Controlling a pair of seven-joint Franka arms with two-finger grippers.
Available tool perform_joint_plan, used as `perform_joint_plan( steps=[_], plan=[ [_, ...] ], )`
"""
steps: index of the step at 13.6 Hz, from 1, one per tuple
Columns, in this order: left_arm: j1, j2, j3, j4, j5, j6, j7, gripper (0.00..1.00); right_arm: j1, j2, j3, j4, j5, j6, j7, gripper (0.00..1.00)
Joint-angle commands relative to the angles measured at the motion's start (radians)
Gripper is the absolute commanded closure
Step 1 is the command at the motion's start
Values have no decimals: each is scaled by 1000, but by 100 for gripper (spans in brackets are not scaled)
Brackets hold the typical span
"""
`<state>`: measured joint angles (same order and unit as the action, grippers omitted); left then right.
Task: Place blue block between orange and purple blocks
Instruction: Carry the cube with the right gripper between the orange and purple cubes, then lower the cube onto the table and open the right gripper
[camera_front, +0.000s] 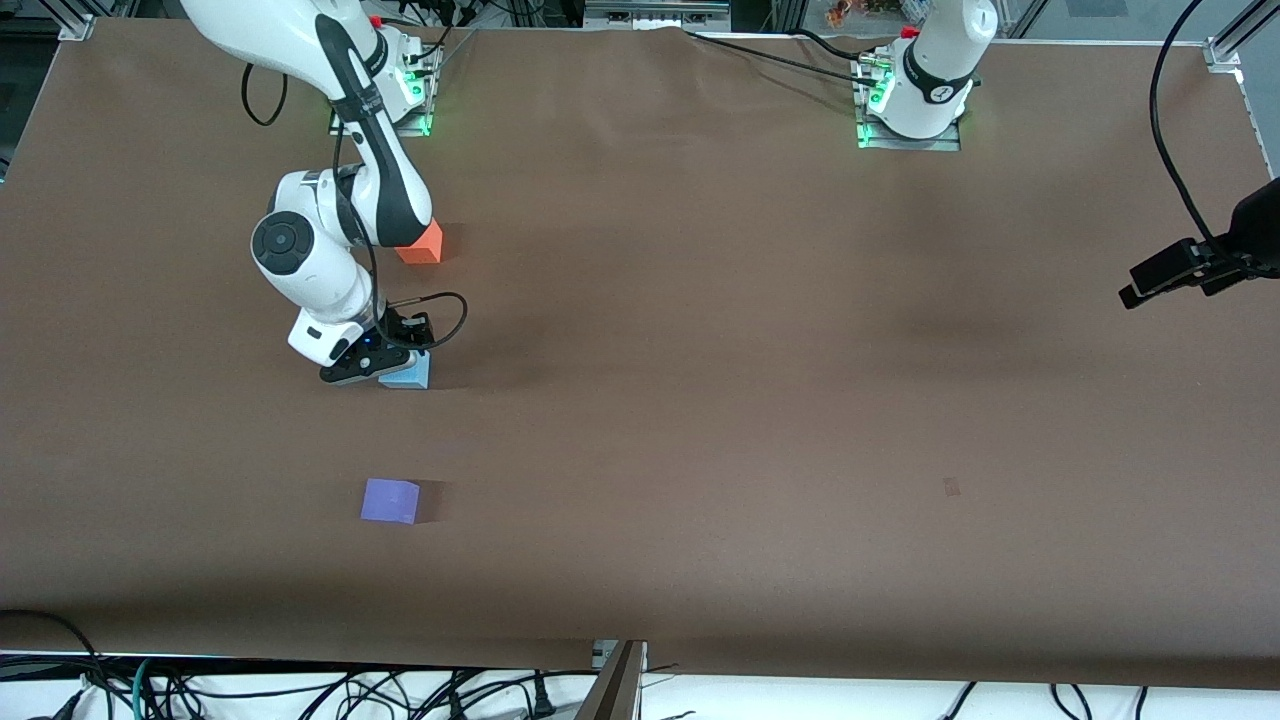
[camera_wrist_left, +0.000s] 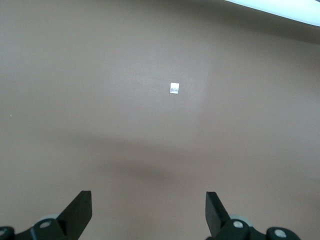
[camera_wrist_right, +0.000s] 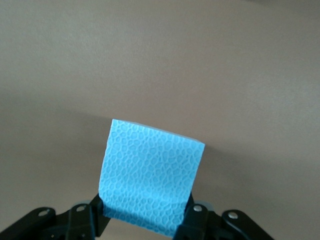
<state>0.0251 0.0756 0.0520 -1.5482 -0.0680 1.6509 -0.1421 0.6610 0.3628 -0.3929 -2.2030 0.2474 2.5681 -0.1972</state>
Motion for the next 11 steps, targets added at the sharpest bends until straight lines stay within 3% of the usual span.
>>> perform_joint_plan(
  steps=[1, 5, 6, 7, 9, 11],
  plan=[
    [6, 15, -3, 33, -13, -16, 6, 0, -9, 14, 5, -23, 33, 37, -60, 76],
    [7, 15, -3, 33, -13, -16, 6, 0, -17, 33, 5, -21, 35, 50, -62, 76],
    [7, 15, -3, 33, -13, -16, 6, 0, -17, 41, 6, -20, 36, 55, -61, 59],
    [9, 15, -3, 31, -13, -14, 7, 0, -17, 41, 6, -12, 59, 55, -56, 1],
    [9, 15, -3, 33, -12, -16, 7, 0, -15, 25, 8, 28, 96, 23, -62, 0],
    [9, 15, -3, 33, -10, -16, 7, 0, -15, 8, -9, 124, 99, -121, -54, 0]
  ],
)
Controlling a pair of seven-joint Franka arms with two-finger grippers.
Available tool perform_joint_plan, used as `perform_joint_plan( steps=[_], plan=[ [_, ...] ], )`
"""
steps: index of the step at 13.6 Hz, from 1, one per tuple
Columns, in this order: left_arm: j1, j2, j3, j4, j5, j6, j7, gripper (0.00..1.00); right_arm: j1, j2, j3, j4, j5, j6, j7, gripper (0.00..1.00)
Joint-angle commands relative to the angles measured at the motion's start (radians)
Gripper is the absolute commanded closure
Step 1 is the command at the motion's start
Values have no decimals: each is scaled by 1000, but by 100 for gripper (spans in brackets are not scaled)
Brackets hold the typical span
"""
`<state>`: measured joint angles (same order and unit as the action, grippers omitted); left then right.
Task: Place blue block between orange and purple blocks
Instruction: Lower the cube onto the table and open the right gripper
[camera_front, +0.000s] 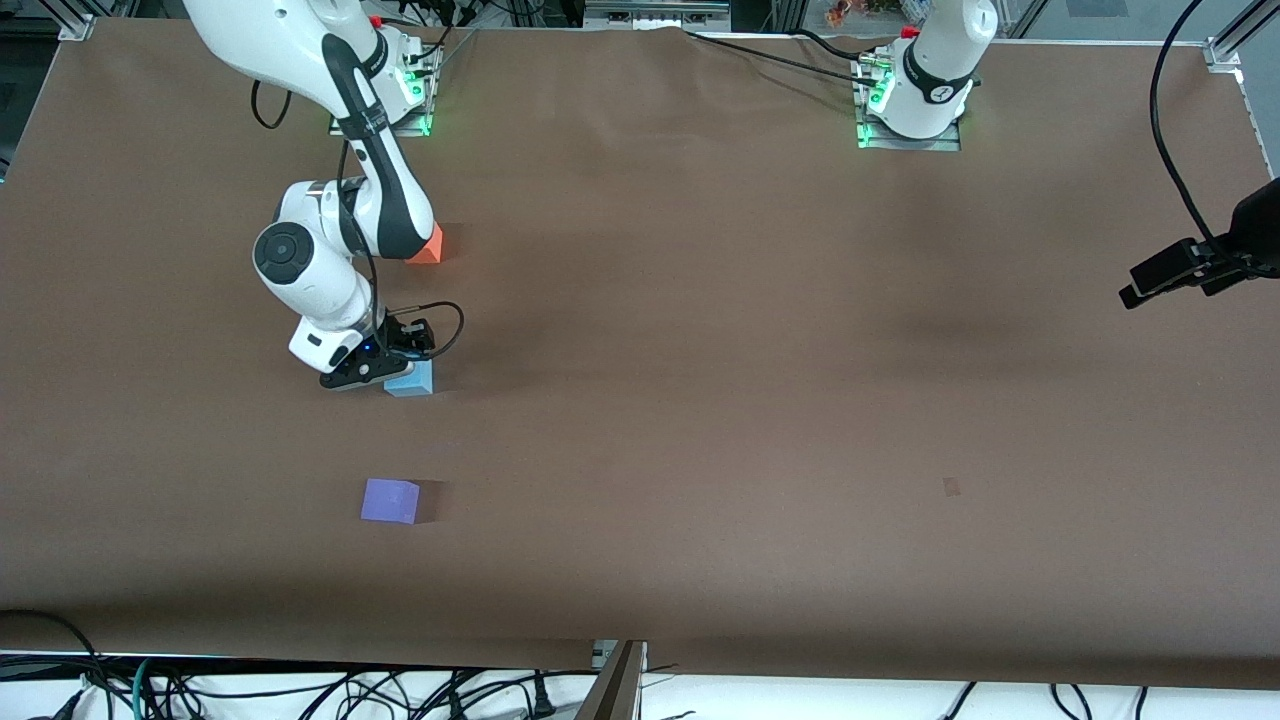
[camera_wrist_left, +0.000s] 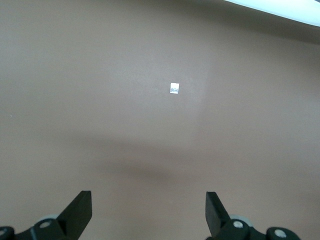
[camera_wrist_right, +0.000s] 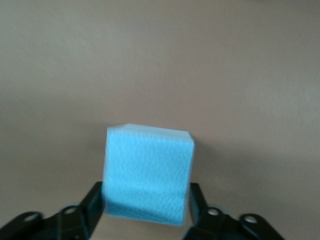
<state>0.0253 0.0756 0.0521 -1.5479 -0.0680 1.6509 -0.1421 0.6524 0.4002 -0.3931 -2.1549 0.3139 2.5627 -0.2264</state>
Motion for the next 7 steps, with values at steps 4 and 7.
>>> perform_joint_plan(
  steps=[4, 7],
  plan=[
    [8, 15, -3, 32, -12, -16, 7, 0, -7, -32, -58, 245, 30, -357, -22, 0],
    [8, 15, -3, 32, -13, -16, 7, 0, -7, -34, -116, 367, 16, -534, -21, 0]
  ],
)
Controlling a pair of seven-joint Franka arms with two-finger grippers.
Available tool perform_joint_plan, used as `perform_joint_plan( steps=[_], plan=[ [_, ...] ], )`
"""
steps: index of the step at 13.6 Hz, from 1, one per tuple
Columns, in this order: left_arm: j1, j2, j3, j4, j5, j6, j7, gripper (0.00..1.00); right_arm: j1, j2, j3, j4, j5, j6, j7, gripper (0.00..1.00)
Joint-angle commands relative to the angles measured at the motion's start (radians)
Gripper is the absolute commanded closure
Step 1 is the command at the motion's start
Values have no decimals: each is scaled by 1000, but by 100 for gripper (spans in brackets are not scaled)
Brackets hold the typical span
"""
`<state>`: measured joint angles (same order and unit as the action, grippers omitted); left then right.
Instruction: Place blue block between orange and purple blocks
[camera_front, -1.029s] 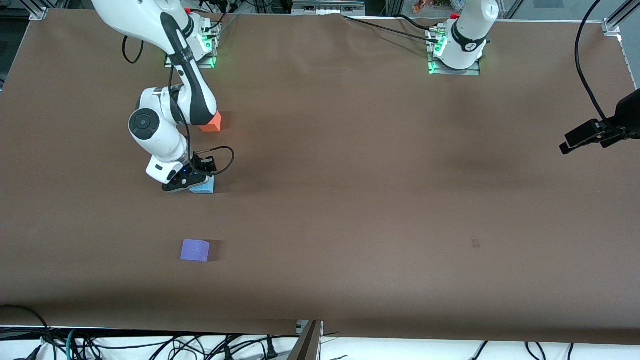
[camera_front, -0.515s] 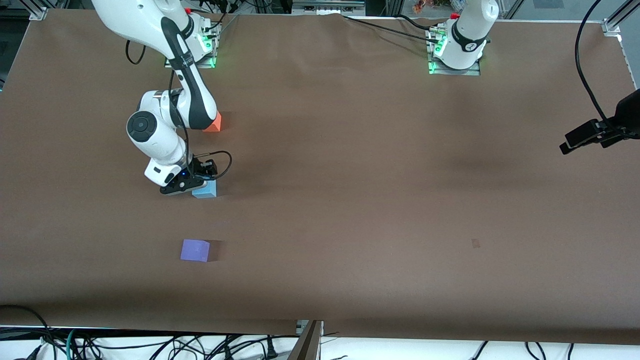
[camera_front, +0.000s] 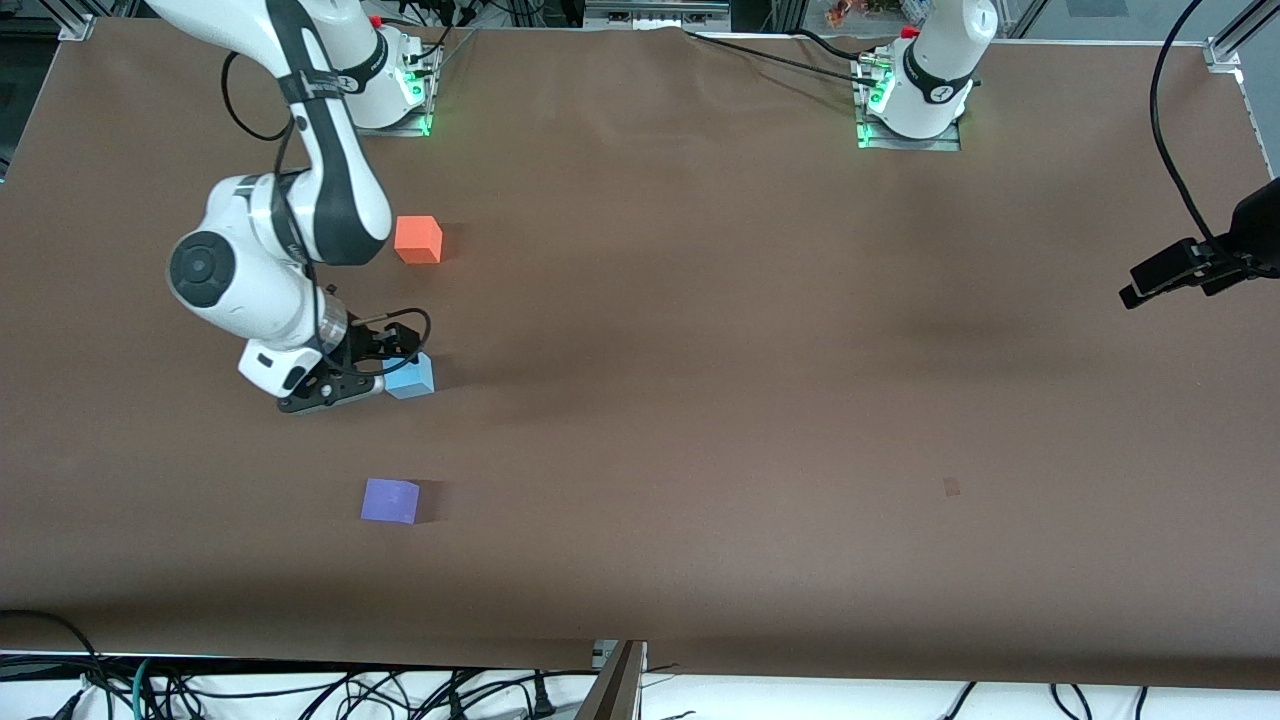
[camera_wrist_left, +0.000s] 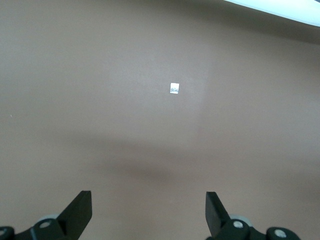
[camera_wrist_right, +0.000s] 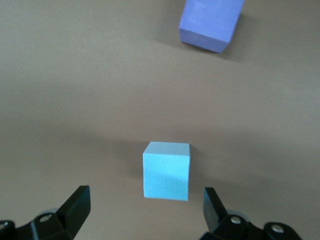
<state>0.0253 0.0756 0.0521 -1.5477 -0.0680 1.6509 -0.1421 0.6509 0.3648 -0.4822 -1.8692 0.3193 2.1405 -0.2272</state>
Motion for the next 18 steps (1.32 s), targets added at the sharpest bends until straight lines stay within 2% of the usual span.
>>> perform_joint_plan(
  steps=[1, 5, 8, 11, 12, 14, 15, 17, 18],
  plan=[
    [8, 15, -3, 31, -13, -14, 7, 0, -5, 3, -47, 129, 4, -182, -20, 0],
    [7, 15, -3, 32, -15, -16, 7, 0, -5, 3, -108, 295, -71, -416, 5, 0],
    [8, 15, -3, 32, -16, -16, 6, 0, -7, 3, -105, 415, -141, -561, 84, 0],
    [7, 15, -3, 32, -16, -14, 7, 0, -17, -9, -90, 485, -167, -681, 315, 0],
    [7, 15, -3, 32, -15, -14, 7, 0, -55, -38, -44, 504, -164, -694, 384, 0],
    [7, 15, -3, 32, -16, -14, 7, 0, -234, -117, 168, 490, -169, -683, 407, 0],
    [7, 15, -3, 32, -15, -16, 7, 0, -299, -130, 236, 476, -189, -676, 401, 0],
    [8, 15, -3, 32, -16, -16, 7, 0, -344, -165, 322, 455, -339, -671, 391, 0],
    [7, 15, -3, 32, -15, -14, 7, 0, -387, -190, 359, 455, -357, -671, 394, 0]
  ],
)
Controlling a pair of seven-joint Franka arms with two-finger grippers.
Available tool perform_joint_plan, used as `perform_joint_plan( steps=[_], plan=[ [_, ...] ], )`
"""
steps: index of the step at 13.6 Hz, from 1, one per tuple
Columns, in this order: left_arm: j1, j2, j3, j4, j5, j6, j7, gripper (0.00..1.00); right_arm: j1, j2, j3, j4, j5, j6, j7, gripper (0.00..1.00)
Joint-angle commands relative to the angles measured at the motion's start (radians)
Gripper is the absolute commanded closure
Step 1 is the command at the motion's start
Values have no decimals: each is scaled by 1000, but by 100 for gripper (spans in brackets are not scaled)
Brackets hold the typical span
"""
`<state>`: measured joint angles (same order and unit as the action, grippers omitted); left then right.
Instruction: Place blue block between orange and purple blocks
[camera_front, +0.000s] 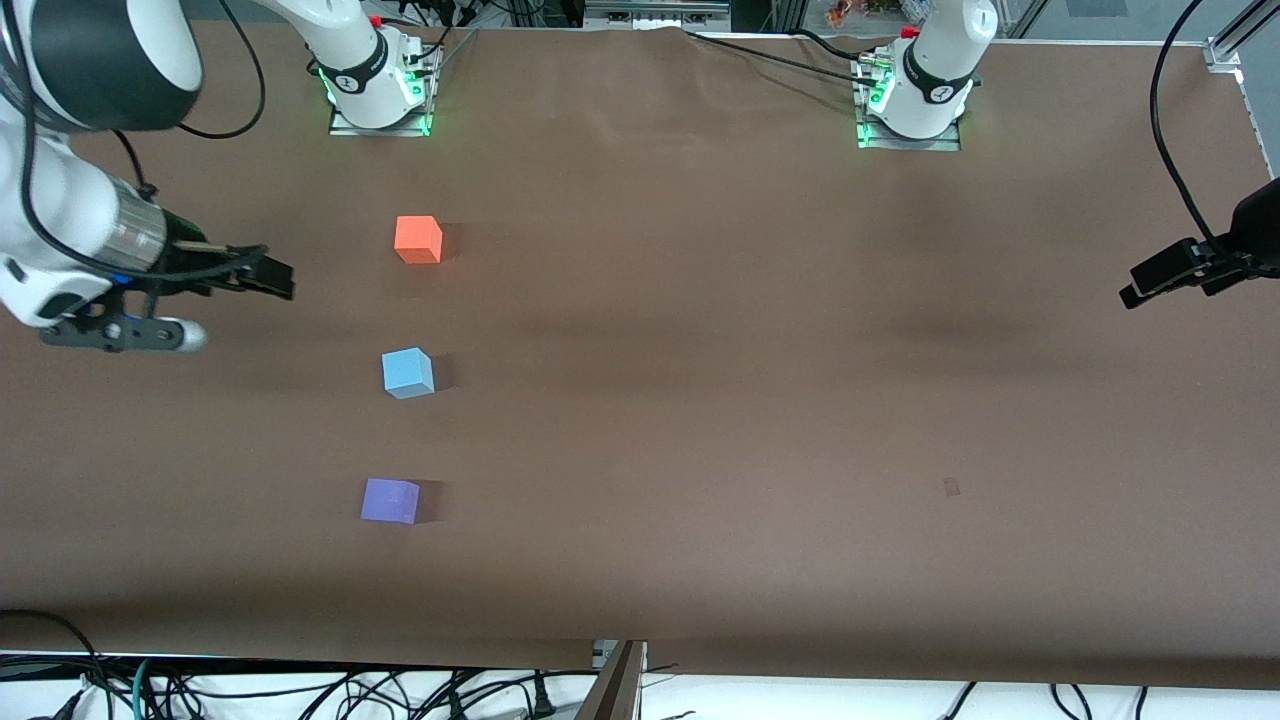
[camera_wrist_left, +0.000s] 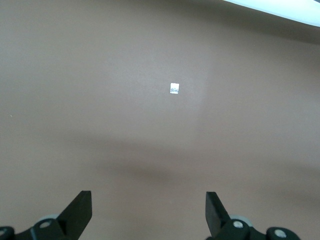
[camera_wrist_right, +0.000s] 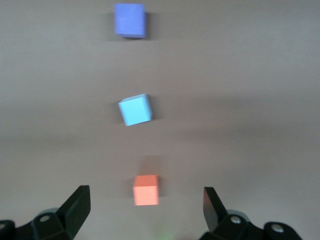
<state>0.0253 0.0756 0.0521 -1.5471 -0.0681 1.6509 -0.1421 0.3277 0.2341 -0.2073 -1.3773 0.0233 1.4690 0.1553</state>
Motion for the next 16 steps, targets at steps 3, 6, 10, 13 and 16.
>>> perform_joint_plan(
  steps=[3, 6, 10, 13, 16],
  plan=[
    [7, 15, -3, 32, -10, -14, 6, 0, -145, -148, 124, -57, -59, 7, 9, 0],
    [-1, 15, -4, 32, -9, -16, 7, 0, -171, -197, 143, -109, -63, -7, -103, 0],
    [-34, 16, -14, 71, -1, -14, 7, 0, -213, -205, 164, -135, -60, -16, -111, 0],
    [-38, 29, -14, 75, -2, -14, 7, 0, -202, -196, 174, -120, -60, -18, -115, 0],
    [-22, 29, -9, 65, -3, -22, 12, 0, -200, -185, 172, -120, -57, -18, -114, 0]
  ],
)
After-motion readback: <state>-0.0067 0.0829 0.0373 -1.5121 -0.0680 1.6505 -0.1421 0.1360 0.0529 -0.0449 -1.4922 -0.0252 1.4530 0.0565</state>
